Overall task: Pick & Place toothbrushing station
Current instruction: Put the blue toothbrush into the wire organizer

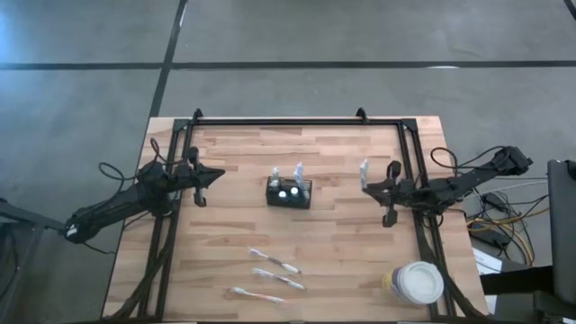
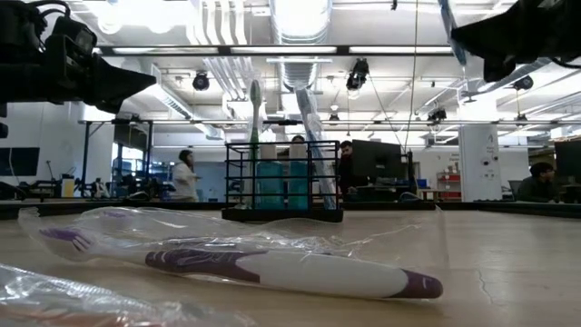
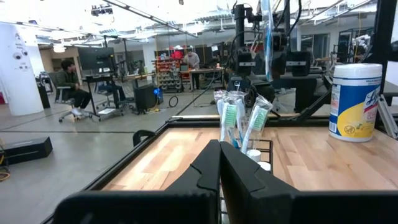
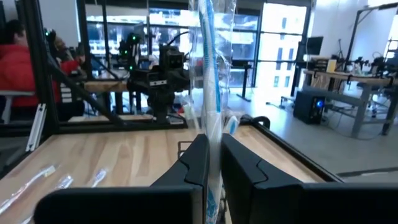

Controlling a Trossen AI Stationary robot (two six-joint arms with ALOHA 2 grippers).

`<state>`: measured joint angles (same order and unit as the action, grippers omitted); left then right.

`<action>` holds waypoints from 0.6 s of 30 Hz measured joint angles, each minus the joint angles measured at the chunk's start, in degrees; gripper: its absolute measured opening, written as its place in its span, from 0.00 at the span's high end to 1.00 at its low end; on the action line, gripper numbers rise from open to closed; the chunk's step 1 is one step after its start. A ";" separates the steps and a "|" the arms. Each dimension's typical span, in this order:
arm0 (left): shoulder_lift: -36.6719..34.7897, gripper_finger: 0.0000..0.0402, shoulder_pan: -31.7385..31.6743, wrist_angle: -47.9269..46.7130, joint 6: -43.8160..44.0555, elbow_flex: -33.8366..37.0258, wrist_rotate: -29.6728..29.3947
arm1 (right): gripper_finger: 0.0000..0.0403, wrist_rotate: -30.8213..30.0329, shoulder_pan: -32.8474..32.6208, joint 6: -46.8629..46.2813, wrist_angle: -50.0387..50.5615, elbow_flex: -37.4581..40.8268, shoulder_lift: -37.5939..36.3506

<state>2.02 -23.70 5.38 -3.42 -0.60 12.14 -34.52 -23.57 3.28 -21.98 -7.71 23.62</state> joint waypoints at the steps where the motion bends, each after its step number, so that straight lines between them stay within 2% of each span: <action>1: 0.00 0.98 0.00 -0.01 -0.16 0.00 0.00 | 0.94 0.00 0.00 0.50 -0.04 0.64 -1.27; 10: 0.00 0.98 0.02 -1.06 0.14 0.09 0.02 | 0.94 -0.03 -0.02 3.59 -2.79 7.24 -8.57; 18: 0.00 0.98 0.00 -1.48 1.13 0.11 0.08 | 0.94 0.04 -0.02 2.87 -2.09 7.21 -8.86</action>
<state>2.02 -23.70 3.90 -2.28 -0.49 12.22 -34.48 -23.59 6.15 -24.08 -0.49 14.76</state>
